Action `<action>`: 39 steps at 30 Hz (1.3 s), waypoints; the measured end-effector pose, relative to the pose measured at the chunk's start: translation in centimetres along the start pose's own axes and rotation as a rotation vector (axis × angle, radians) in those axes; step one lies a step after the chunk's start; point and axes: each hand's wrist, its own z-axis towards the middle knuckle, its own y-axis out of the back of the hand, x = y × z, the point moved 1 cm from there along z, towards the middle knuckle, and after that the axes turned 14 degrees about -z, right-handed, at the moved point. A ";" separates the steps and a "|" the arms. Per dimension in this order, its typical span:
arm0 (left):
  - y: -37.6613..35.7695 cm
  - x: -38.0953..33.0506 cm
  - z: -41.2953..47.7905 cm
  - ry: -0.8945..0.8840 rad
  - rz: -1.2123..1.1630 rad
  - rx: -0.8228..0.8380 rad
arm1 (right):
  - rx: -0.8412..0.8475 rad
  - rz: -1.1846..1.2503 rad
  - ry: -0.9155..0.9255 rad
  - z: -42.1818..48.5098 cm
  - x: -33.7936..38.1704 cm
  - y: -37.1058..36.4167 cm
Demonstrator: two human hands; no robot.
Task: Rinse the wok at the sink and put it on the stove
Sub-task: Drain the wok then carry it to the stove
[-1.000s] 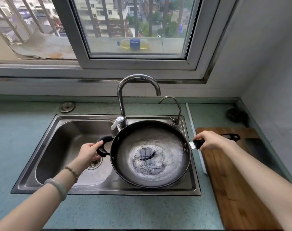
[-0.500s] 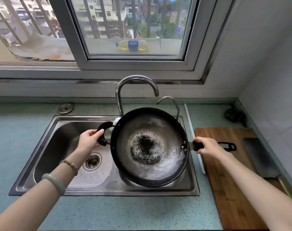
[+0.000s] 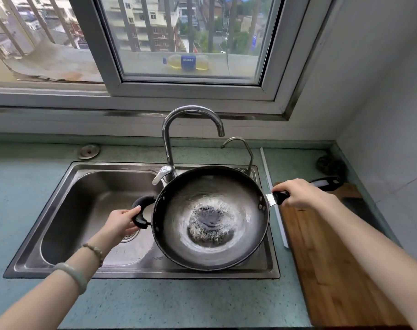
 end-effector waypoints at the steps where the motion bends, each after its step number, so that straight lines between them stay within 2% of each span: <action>1: -0.1 -0.1 -0.1 -0.014 -0.007 0.011 | -0.035 -0.001 -0.009 -0.1 -0.1 -0.2; 6: -1.3 -2.5 -0.9 -0.228 0.034 0.032 | -0.119 0.065 -0.064 -0.7 0.0 -2.5; 9: -1.8 -4.3 -1.0 -0.377 0.130 0.029 | -0.082 0.143 -0.085 -0.7 0.7 -4.4; 12: -1.9 -5.6 -0.8 -0.435 0.196 0.011 | -0.012 0.226 -0.088 -0.4 1.4 -5.7; 15: -1.7 -6.0 -0.7 -0.397 0.242 -0.034 | 0.065 0.253 -0.064 0.2 1.5 -5.5; 19: -0.8 -4.7 -0.3 -0.226 0.152 -0.031 | 0.118 0.197 -0.004 0.8 0.8 -3.2; 26: 0.1 -2.4 -0.6 -0.025 0.075 0.056 | 0.022 0.081 0.016 0.8 -0.4 0.5; 30: -0.7 -2.4 -0.7 -0.068 0.060 0.099 | -0.113 0.044 -0.002 0.5 -0.9 0.3; 33: -1.4 -3.5 -0.8 -0.164 0.086 0.100 | -0.133 0.024 -0.034 0.3 -0.7 -1.3; 39: -2.7 -7.5 -1.5 -0.248 0.187 0.141 | 0.034 0.025 -0.033 1.1 0.1 -4.2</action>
